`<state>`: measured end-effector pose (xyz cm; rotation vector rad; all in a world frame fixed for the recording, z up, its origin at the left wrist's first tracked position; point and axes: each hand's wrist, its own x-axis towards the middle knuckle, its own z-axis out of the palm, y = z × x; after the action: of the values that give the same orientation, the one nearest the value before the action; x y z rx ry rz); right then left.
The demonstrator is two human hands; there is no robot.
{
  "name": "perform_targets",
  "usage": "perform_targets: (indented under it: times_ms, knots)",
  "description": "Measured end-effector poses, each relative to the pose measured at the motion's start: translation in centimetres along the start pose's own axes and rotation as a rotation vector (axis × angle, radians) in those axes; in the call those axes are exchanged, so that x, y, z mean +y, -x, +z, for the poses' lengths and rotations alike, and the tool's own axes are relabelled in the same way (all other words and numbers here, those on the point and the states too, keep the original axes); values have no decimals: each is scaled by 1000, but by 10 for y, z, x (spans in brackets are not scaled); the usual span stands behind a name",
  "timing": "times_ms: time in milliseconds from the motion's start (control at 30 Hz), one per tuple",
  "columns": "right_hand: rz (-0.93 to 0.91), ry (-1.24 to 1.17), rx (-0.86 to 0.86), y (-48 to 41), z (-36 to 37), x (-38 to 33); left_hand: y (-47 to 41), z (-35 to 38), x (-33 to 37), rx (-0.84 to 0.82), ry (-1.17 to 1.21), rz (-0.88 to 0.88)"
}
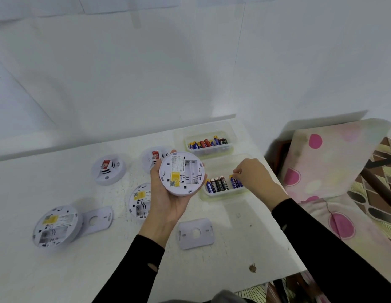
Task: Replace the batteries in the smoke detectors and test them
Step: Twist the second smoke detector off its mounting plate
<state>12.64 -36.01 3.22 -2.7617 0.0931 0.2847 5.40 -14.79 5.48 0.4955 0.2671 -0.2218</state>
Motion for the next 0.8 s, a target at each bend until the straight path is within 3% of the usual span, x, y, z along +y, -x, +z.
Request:
perform_targets:
  times_ms: [133,200,267,333,400,500,567,800]
  knots:
    - [-16,63,53,2,1,-3,1,-2,1,2,2,6]
    - [-148,3,225,18,0,-11,2,-5,2,-3,6,20]
    - [-397,-254,332,47,2,-27,3,-8,5,-3,7,39]
    - [-700,-367,232,78,10,-40,4,-11,11,13,12,67]
    - [-889,-302,56,95,32,-41,6,-14,16,5,24,93]
    - [-937,-141,-178,99,61,-31,12,-19,25,15,48,114]
    - [-933,-70,-248,99,69,-27,18,-22,29,12,54,127]
    - [-958,-113,-157,105,76,-30,43,-39,41,-39,6,132]
